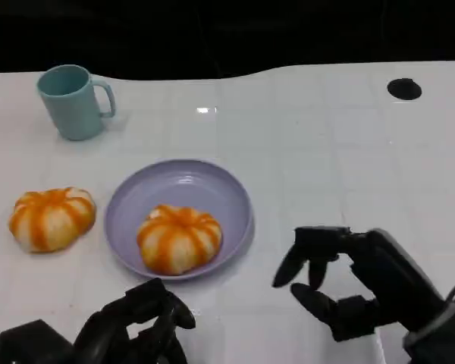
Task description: Grasp the bread from the table and place it into the plate.
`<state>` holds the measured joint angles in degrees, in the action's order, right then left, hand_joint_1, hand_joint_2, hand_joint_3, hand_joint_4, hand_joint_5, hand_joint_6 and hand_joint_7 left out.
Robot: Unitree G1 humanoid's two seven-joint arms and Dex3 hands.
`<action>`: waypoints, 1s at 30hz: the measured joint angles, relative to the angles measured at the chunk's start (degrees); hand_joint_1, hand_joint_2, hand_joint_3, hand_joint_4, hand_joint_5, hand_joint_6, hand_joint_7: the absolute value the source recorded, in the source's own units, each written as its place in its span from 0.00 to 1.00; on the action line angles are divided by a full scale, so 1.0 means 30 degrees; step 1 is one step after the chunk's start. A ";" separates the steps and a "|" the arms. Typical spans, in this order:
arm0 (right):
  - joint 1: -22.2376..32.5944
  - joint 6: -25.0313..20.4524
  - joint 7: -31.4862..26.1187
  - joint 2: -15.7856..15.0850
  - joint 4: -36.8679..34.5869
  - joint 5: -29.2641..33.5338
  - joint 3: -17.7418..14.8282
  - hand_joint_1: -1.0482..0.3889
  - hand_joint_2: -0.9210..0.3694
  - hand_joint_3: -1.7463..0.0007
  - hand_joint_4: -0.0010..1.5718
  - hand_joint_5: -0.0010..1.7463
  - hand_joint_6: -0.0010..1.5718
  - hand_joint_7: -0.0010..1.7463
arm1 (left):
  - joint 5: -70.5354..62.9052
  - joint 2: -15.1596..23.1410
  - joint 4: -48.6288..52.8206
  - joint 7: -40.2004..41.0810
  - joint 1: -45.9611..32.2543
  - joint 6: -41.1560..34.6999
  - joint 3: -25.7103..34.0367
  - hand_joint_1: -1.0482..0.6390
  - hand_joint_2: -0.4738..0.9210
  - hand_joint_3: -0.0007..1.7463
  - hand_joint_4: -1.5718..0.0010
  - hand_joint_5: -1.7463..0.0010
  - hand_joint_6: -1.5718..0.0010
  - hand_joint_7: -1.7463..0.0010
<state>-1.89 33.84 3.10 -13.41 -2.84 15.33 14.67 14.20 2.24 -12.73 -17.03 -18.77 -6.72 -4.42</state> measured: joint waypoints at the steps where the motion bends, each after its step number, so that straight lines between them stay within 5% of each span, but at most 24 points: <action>1: 0.0263 -0.0058 0.0156 -0.0015 0.0247 -0.0138 -0.0129 0.50 0.50 0.16 0.57 1.00 0.53 0.80 | -0.0001 0.0003 -0.0002 0.0000 0.0008 0.0000 -0.0005 0.21 1.00 0.32 0.49 0.00 0.57 0.17; 13: 0.3953 -0.1327 0.1381 -0.0662 0.3389 -0.1402 -0.2075 0.52 0.45 0.20 0.56 1.00 0.51 0.82 | 0.0003 0.0139 -0.0066 -0.0022 -0.0358 0.0306 -0.0009 0.21 0.99 0.33 0.48 0.00 0.58 0.15; 30: 0.7237 -0.2010 0.1919 -0.0973 0.4960 -0.1883 -0.3880 0.56 0.37 0.30 0.56 1.00 0.53 0.80 | 0.0223 0.0152 -0.0348 -0.0020 -0.0683 0.0071 -0.0070 0.22 0.98 0.33 0.49 0.00 0.57 0.17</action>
<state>19.82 27.81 8.85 -16.32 12.04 9.68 3.03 14.87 2.70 -13.77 -17.09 -20.82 -6.51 -4.63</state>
